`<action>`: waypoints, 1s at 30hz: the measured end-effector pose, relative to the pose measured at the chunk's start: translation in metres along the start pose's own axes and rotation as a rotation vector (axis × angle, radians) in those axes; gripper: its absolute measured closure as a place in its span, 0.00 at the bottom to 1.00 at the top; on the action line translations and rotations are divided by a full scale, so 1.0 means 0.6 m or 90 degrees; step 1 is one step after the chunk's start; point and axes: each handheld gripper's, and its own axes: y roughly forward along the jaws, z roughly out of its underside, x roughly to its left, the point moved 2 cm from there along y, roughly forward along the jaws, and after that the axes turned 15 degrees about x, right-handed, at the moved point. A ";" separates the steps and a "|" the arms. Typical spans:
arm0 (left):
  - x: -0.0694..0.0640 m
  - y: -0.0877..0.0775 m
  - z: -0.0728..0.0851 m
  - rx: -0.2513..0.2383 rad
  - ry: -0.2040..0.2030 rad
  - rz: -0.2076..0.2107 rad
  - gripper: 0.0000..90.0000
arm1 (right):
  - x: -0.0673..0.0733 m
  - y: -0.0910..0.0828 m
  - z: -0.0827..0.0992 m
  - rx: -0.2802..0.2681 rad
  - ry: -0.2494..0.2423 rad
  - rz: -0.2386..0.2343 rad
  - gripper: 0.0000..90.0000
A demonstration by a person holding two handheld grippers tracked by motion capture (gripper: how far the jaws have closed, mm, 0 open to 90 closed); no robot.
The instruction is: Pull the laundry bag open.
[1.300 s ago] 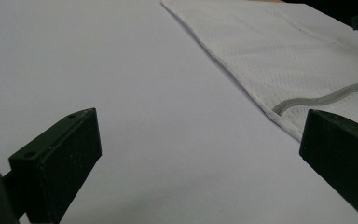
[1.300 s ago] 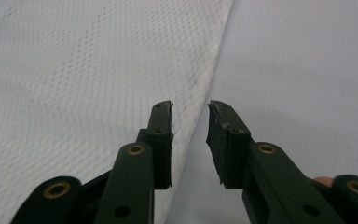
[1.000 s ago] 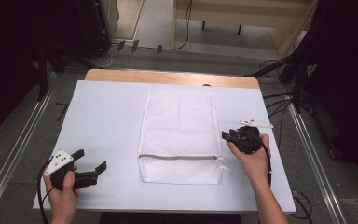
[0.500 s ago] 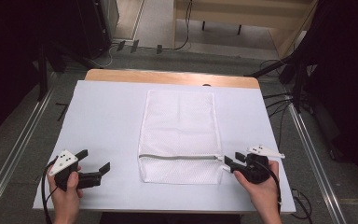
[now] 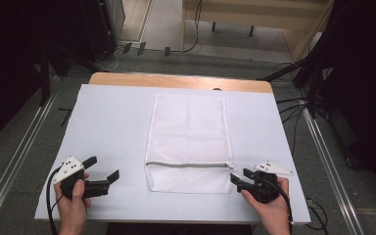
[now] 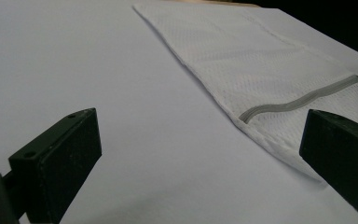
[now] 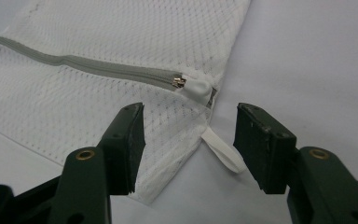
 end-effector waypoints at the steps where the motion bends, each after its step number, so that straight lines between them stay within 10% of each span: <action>1: -0.002 0.001 -0.001 0.001 0.001 0.001 0.00 | 0.000 0.002 0.000 0.001 -0.003 0.001 0.51; 22: -0.074 0.041 -0.015 0.031 0.055 0.042 0.00 | 0.003 0.065 -0.018 0.022 -0.038 0.038 0.53; 30: -0.117 0.062 -0.034 0.041 0.028 0.055 0.17 | 0.016 0.068 -0.014 0.017 -0.056 0.080 0.77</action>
